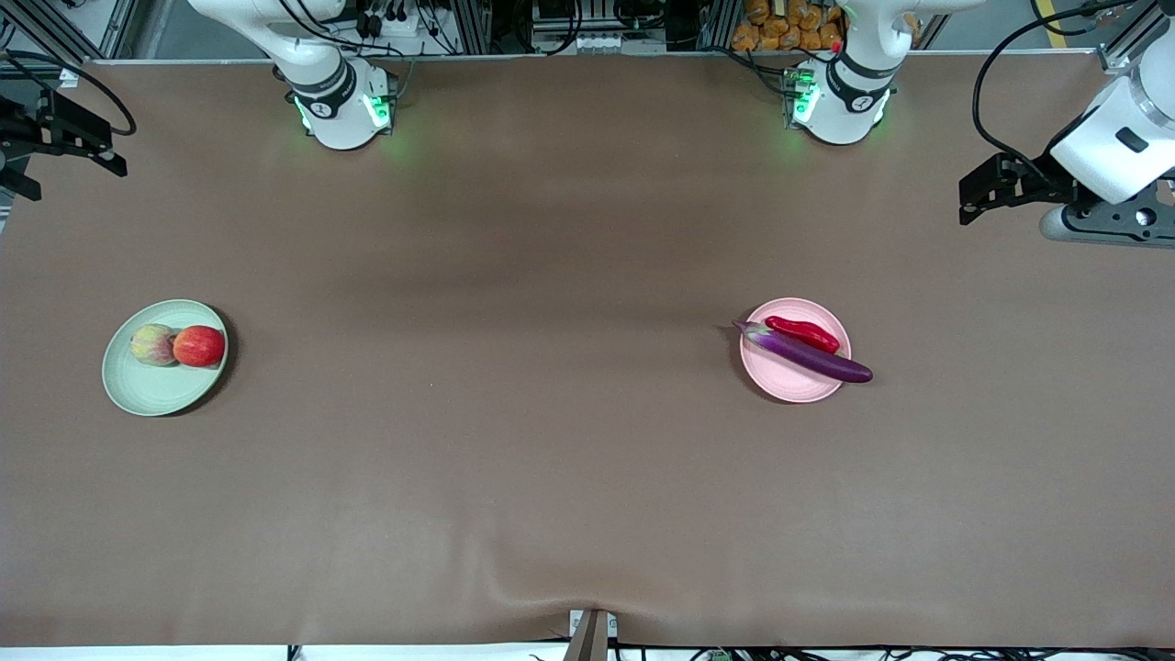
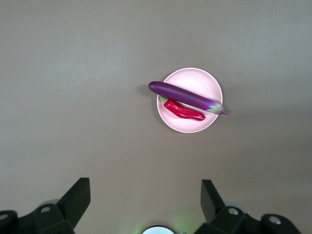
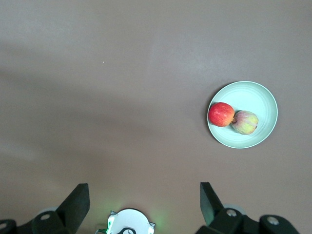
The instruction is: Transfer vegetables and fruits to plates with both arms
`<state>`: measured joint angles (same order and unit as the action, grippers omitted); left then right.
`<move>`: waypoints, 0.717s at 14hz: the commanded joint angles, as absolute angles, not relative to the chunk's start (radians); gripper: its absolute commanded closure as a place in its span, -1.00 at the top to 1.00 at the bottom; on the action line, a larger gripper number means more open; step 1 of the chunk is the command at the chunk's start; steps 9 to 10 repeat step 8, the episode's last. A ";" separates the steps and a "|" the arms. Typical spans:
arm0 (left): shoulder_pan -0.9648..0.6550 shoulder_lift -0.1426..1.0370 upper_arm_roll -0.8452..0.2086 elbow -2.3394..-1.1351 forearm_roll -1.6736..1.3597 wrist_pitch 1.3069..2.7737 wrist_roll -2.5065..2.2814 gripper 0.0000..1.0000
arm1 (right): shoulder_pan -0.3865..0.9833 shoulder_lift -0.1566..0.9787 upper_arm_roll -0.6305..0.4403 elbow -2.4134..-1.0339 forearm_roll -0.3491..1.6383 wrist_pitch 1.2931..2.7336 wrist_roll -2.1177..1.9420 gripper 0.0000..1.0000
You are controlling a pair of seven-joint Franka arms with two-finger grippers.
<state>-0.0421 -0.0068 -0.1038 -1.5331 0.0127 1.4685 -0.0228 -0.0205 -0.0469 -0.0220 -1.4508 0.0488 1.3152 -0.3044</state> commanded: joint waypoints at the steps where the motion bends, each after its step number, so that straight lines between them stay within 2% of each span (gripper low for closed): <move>1: -0.032 -0.012 -0.115 -1.536 0.031 1.470 -0.031 1.00 | -0.038 -0.077 -0.014 -1.483 0.046 1.328 -0.322 1.00; 10: -0.031 -0.012 -0.115 -1.542 0.032 1.468 -0.031 1.00 | -0.043 -0.075 -0.012 -1.486 0.046 1.333 -0.313 1.00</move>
